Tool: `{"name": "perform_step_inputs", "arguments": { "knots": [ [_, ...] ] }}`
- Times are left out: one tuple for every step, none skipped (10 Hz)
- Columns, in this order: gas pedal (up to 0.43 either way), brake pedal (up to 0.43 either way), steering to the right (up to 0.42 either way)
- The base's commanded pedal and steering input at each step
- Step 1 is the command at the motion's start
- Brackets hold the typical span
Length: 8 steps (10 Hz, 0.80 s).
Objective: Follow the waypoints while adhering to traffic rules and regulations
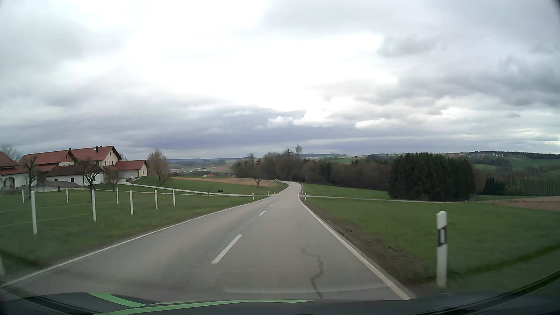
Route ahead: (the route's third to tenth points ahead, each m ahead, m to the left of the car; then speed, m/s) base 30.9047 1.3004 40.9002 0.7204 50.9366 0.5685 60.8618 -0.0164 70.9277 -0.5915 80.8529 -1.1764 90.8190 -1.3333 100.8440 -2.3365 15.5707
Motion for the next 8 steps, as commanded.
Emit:
{"name": "perform_step_inputs", "arguments": {
  "knots": [
    [0.0, 0.0, 0.012],
    [0.0, 0.0, 0.01],
    [0.0, 0.0, 0.008],
    [0.0, 0.0, 0.007],
    [0.0, 0.0, 0.007],
    [0.0, 0.0, 0.005],
    [0.0, 0.0, 0.004],
    [0.0, 0.0, 0.003]
  ]
}}
